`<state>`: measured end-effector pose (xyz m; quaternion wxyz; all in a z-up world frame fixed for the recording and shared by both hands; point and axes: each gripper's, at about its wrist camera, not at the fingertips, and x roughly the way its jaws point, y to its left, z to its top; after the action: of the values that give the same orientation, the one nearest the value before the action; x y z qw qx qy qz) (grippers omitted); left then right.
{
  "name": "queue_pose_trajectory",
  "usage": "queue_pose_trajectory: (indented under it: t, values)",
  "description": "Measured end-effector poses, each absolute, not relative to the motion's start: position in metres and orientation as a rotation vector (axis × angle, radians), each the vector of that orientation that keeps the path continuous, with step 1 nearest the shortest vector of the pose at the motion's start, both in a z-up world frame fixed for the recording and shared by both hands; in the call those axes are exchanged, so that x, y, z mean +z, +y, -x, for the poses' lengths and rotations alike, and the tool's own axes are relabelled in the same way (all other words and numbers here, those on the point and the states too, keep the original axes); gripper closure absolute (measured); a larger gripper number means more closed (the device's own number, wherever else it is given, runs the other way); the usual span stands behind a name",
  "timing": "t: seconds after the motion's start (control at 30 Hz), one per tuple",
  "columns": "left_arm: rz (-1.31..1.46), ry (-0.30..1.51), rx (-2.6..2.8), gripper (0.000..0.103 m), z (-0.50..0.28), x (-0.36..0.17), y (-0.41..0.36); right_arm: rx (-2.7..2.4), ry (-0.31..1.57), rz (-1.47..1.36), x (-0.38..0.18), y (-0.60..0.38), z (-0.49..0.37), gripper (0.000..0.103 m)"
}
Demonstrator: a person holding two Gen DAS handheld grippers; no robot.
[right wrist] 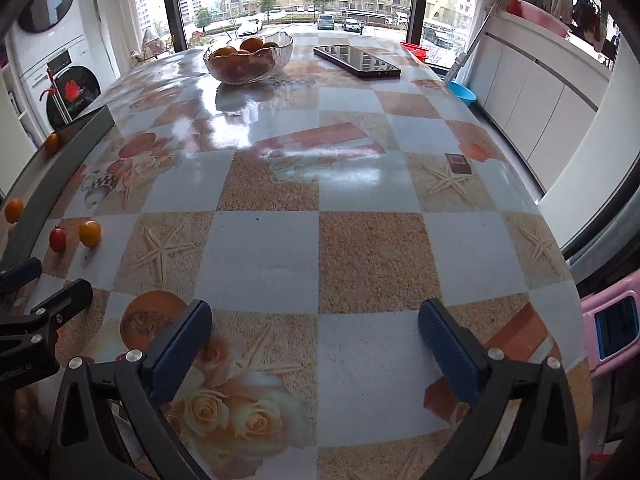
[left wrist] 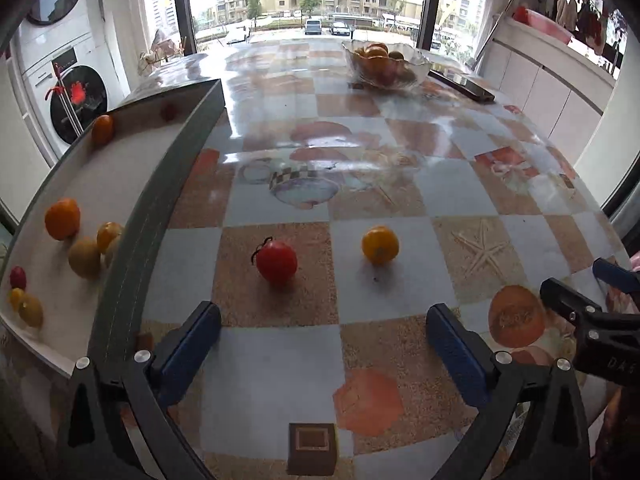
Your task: Organize fruits
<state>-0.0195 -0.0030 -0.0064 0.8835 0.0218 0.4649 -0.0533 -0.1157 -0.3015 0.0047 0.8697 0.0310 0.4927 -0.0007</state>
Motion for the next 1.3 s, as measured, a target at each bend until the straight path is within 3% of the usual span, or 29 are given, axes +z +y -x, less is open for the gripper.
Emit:
queue_pose_trajectory:
  t: [0.3, 0.47, 0.73, 0.9, 1.07, 1.17, 1.2, 1.3]
  values:
    - [-0.038, 0.975, -0.126, 0.000, 0.022, -0.003, 0.001, -0.001, 1.051, -0.064, 0.005, -0.300, 0.113, 0.000]
    - [-0.017, 0.892, -0.171, 0.000, 0.033, 0.016, 0.009, -0.002, 1.094, -0.108, 0.011, -0.293, 0.108, 0.000]
    - [-0.005, 0.830, -0.163, 0.000, 0.058, 0.039, 0.032, 0.233, 1.042, -0.100, 0.026, -0.227, 0.091, 0.002]
    - [-0.016, 0.845, -0.085, 0.000, 0.063, 0.043, 0.047, 0.340, 1.051, -0.047, 0.022, -0.178, 0.069, 0.027]
    - [-0.007, 0.852, -0.061, 0.000, 0.062, 0.045, 0.060, 0.385, 1.028, 0.070, 0.021, -0.142, 0.059, 0.037]
    - [-0.025, 0.858, -0.052, 0.000, 0.056, 0.045, 0.059, 0.402, 1.008, 0.130, 0.024, -0.132, 0.061, 0.079]
    - [-0.026, 0.857, -0.058, 0.000, 0.054, 0.045, 0.056, 0.407, 1.012, 0.120, 0.024, -0.134, 0.062, 0.084]
    - [-0.035, 0.858, -0.093, 0.001, 0.047, 0.045, 0.044, 0.363, 1.011, 0.056, 0.025, -0.159, 0.068, 0.084]
